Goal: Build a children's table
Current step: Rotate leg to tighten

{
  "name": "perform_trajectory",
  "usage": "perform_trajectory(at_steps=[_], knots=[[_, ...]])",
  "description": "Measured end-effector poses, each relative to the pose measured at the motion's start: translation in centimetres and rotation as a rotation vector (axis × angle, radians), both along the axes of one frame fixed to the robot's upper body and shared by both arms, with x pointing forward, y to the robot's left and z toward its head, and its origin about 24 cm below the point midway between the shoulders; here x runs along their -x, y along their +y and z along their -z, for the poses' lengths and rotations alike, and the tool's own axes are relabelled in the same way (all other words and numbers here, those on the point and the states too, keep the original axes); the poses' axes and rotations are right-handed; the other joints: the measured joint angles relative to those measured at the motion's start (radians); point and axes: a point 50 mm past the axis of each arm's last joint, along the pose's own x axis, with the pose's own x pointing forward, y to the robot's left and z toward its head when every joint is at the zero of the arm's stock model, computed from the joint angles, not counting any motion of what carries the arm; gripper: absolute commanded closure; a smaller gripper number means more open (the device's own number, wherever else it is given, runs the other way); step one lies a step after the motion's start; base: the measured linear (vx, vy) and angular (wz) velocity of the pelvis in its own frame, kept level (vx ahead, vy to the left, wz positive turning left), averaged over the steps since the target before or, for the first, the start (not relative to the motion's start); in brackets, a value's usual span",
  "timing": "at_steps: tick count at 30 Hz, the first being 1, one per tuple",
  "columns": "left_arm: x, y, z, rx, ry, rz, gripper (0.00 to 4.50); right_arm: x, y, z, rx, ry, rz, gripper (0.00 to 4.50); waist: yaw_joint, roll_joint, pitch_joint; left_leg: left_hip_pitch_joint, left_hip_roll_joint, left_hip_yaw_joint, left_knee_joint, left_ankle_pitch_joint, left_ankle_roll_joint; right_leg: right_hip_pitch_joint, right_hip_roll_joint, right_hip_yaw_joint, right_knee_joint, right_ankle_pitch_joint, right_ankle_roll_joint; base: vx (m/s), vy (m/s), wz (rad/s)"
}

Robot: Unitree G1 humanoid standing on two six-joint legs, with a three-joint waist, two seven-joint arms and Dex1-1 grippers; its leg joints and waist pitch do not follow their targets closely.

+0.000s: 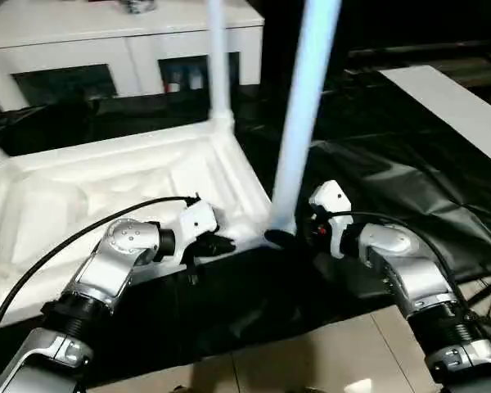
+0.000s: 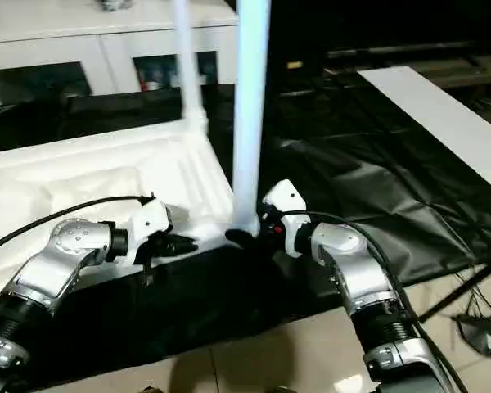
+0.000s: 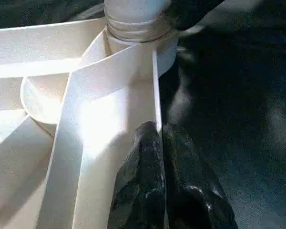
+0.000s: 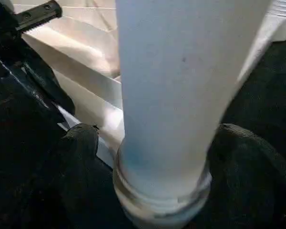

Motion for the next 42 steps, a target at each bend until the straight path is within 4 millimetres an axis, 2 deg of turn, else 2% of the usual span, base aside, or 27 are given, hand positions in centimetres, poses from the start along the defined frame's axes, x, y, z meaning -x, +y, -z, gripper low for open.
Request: perform_trajectory(at_steps=[3, 4, 12, 14, 19, 26, 29, 34, 38, 40, 42], knots=[[0.1, 0.1, 0.0, 0.002, 0.006, 0.005, 4.5, 0.1, -0.1, 0.4, 0.006, 0.023, -0.011, 0.4, 0.0, 0.0, 0.0, 0.0, 0.0, 0.0, 0.0, 0.0, 0.0, 0.0, 0.0, 0.0, 0.0, 0.0, 0.0, 0.0, 0.0, 0.0], [0.1, 0.1, -0.1, 0.002, 0.006, 0.006, 4.5, 0.1, -0.2, 0.7, 0.011, 0.036, -0.013, 0.66, -0.001, 0.0, 0.0, 0.0, 0.0, 0.0, 0.001, 0.0, 0.0, 0.0, 0.0, 0.0, 0.0, 0.0, 0.0, 0.0, 0.0, 0.0], [0.3, 0.3, -0.1, -0.002, 0.015, 0.02, 4.5, 0.0, -0.3, 0.6, 0.016, 0.044, -0.028, 1.25, 0.001, 0.0, 0.0, 0.0, 0.0, 0.0, 0.001, 0.0, 0.0, 0.0, 0.0, 0.0, 0.0, 0.0, 0.0, 0.0, 0.0, 0.0], [0.3, 0.3, -0.1, -0.002, 0.015, 0.02, 4.5, 0.0, -0.3, 0.6, 0.015, 0.045, -0.03, 1.57, 0.001, 0.0, 0.0, 0.0, 0.0, 0.0, 0.001, 0.0, 0.0, 0.0, 0.0, 0.0, 0.0, 0.0, 0.0, 0.0, 0.0, 0.0], [0.3, 0.3, -0.1, -0.001, 0.016, 0.023, 4.5, 0.0, -0.5, 0.7, 0.005, 0.052, -0.034, 1.81, 0.002, 0.0, 0.0, 0.0, 0.0, 0.0, 0.001, 0.0, 0.0, 0.0, 0.0, 0.0, 0.0, 0.0, 0.0, 0.0, 0.0, 0.0], [0.3, 0.3, -0.1, -0.006, 0.014, 0.016, 4.5, -0.1, -0.3, 0.9, 0.002, 0.05, -0.013, 1.83, 0.0, -0.001, 0.0, 0.0, 0.0, 0.0, 0.001, 0.0, 0.0, 0.0, 0.0, 0.0, 0.0, 0.0, 0.0, 0.0, 0.0, 0.0], [0.0, 0.3, 0.0, -0.019, -0.002, -0.027, 4.5, -0.5, 0.6, 1.3, -0.009, 0.037, 0.068, 1.83, -0.006, -0.001, 0.0, 0.003, 0.0, 0.0, 0.001, 0.0, 0.0, 0.001, 0.0, 0.0, 0.001, 0.001, -0.001, 0.0, 0.0, 0.0], [-1.7, -1.7, 0.5, -0.008, -0.034, -0.16, 4.5, -2.2, 3.1, 1.8, -0.037, 0.028, 0.391, 1.84, -0.019, -0.001, 0.0, 0.005, 0.0, 0.0, 0.001, 0.0, 0.0, 0.003, 0.0, 0.0, 0.001, 0.002, -0.002, 0.0, 0.0, 0.0], [-2.6, -3.6, 0.6, 0.002, -0.061, -0.228, 4.5, -3.4, 3.9, 1.7, -0.043, 0.042, 0.623, 1.84, -0.025, -0.001, -0.001, 0.005, -0.001, 0.0, 0.002, 0.0, 0.0, 0.003, 0.0, 0.001, 0.0, 0.002, -0.002, 0.0, 0.0, 0.0], [-3.2, -4.7, 0.5, 0.004, -0.077, -0.263, 4.5, -3.9, 4.2, 1.6, -0.054, 0.055, 0.715, 1.84, -0.022, -0.001, -0.001, 0.003, -0.001, 0.0, 0.002, 0.0, 0.0, 0.003, 0.0, 0.002, 0.0, 0.002, -0.003, 0.0, 0.0, 0.0], [-3.7, -6.5, 0.6, 0.003, -0.096, -0.301, 4.5, -4.4, 4.4, 1.6, -0.059, 0.061, 0.819, 1.84, -0.01, 0.001, -0.002, 0.003, -0.002, 0.001, 0.002, 0.0, 0.0, 0.005, 0.0, 0.005, 0.0, 0.002, -0.003, 0.0, 0.0, 0.0]])
